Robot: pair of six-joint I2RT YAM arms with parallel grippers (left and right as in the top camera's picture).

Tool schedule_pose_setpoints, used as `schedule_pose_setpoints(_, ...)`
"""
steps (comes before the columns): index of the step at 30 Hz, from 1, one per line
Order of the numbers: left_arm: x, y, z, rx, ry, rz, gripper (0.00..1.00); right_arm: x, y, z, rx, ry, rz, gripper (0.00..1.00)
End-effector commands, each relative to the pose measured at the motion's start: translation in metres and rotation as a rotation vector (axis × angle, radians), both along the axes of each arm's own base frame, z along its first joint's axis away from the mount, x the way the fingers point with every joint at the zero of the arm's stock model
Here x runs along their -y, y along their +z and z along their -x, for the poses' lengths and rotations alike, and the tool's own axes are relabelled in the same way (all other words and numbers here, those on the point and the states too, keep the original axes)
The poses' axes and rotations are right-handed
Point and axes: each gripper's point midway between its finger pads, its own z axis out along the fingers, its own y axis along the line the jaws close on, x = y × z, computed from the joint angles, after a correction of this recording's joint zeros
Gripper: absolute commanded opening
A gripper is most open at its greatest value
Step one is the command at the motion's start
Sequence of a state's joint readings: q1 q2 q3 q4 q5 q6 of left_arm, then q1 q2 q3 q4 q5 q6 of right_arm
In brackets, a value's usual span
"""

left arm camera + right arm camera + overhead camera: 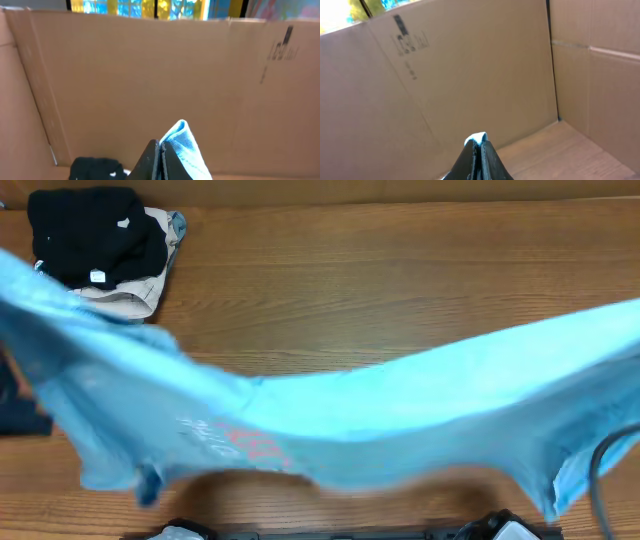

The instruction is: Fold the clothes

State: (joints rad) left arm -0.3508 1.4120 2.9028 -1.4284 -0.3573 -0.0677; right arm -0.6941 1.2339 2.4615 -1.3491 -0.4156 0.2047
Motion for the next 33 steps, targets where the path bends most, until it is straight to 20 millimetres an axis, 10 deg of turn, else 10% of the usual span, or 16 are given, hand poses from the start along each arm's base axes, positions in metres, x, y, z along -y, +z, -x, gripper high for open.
schedule_pose_setpoints(1, 0.009, -0.019, -0.049, -0.101, 0.046, -0.067, 0.04, 0.028, -0.02, -0.038, -0.084, 0.029, -0.038, 0.04)
schedule_pose_setpoints(10, 0.03, -0.052, -0.181, -0.197, 0.134, -0.135, 0.04, 0.079, -0.09, -0.146, -0.283, 0.158, -0.142, 0.04)
schedule_pose_setpoints(18, 0.029, -0.064, -0.3, -0.085, 0.119, -0.084, 0.04, 0.074, -0.117, -0.252, -0.274, 0.229, -0.063, 0.04)
schedule_pose_setpoints(27, 0.038, 0.014, -0.288, 0.23, 0.066, -0.109, 0.05, 0.059, -0.04, -0.277, 0.047, 0.24, -0.039, 0.04)
schedule_pose_setpoints(33, 0.035, 0.002, -0.295, 0.186, 0.082, -0.176, 0.04, 0.063, -0.051, -0.29, 0.031, 0.249, -0.044, 0.04)
